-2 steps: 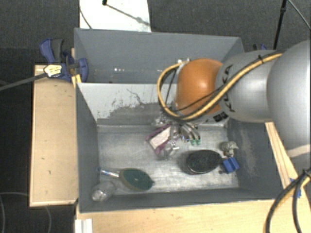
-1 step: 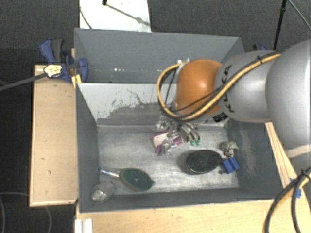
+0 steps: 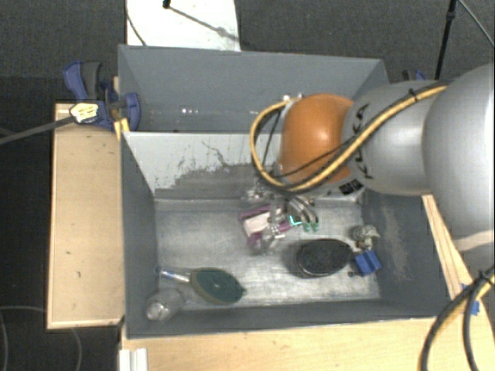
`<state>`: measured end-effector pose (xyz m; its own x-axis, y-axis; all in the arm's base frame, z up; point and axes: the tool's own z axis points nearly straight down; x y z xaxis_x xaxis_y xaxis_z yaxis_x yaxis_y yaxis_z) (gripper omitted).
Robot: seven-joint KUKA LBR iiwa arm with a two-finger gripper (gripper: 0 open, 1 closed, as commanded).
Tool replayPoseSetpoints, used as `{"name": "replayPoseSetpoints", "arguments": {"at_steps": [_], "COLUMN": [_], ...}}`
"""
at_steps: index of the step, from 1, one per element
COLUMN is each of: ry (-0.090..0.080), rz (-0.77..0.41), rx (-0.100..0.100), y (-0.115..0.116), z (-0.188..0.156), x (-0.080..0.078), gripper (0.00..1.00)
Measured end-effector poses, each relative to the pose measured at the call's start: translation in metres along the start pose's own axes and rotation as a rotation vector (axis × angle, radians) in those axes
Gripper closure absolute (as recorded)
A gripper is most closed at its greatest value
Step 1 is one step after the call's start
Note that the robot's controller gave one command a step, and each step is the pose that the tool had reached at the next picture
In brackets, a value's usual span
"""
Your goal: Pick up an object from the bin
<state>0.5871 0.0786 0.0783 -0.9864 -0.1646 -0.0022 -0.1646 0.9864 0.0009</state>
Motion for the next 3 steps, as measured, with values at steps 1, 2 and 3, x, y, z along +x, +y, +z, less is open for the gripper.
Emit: {"name": "replayPoseSetpoints", "arguments": {"at_steps": [1, 2, 3], "ry": [0.0, 0.0, 0.001], "rz": [0.004, 0.005, 0.008], "rx": [-0.001, 0.0, -0.001], "y": [0.0001, 0.0, 0.0], "z": [-0.0001, 0.0, -0.0001], "x": [0.0, 0.0, 0.0], "gripper": [1.0, 0.0, 1.0]}}
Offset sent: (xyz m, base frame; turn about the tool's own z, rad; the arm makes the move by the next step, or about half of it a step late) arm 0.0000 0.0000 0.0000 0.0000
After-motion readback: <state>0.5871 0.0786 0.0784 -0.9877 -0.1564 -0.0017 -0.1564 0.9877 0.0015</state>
